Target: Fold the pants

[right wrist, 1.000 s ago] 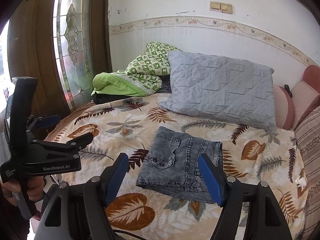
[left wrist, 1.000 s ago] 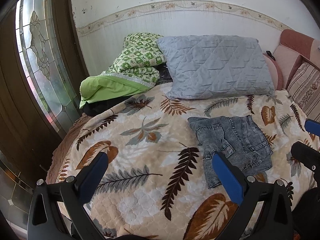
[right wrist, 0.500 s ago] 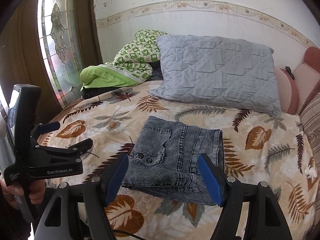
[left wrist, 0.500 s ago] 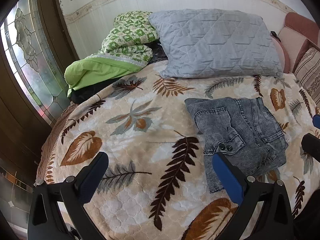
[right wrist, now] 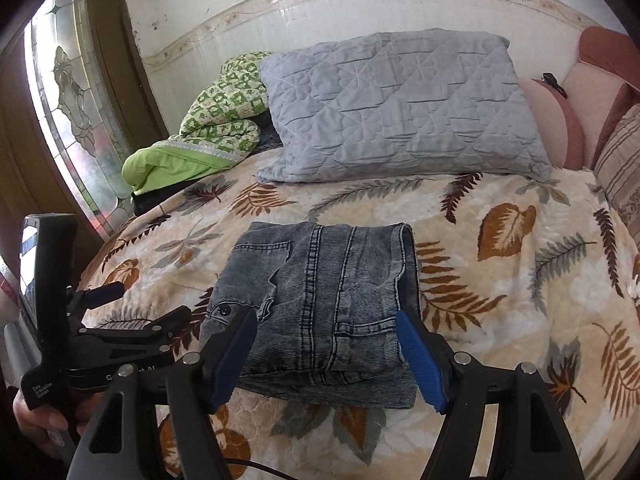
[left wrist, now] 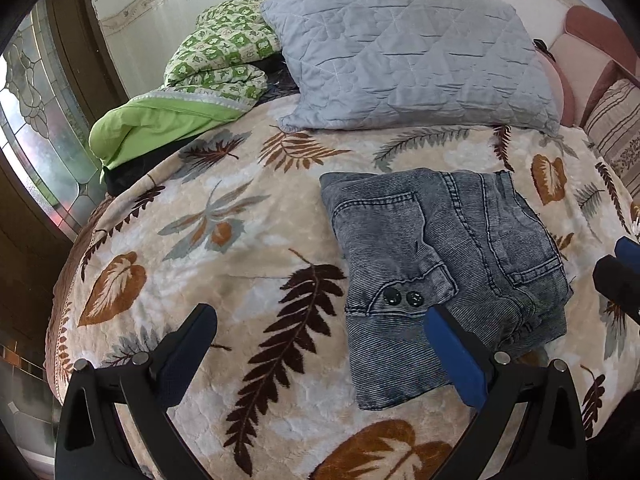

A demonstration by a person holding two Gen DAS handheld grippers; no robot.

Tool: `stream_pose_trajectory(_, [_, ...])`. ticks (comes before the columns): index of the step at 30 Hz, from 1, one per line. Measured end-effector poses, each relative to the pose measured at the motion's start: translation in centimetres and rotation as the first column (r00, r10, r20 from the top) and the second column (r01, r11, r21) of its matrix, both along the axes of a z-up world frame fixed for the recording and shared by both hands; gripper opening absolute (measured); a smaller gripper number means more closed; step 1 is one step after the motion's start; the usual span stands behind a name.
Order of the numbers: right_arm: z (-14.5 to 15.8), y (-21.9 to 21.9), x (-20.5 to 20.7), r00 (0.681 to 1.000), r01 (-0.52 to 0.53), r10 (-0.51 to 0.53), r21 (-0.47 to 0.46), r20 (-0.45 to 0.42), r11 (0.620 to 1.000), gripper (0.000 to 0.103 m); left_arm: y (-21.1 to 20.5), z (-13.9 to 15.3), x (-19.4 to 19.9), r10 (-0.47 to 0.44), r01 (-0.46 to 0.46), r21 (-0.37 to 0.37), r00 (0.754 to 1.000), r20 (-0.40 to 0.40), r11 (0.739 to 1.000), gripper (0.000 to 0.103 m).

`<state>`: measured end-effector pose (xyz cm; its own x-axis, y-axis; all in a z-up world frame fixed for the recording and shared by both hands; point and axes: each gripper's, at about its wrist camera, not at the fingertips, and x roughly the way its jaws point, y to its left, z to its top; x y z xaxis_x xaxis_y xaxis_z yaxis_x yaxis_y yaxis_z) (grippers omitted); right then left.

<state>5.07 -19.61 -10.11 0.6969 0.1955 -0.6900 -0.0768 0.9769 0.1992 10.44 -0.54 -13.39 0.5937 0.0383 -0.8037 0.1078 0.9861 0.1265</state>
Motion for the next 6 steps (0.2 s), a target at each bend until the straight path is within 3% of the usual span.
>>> stream_pose_trajectory(6, [-1.1,-0.6,1.1,1.0,0.002,-0.002,0.019,-0.007,1.0,0.075,-1.6,-0.7,1.0,-0.024,0.024,-0.017,1.0,0.006,1.0,0.103])
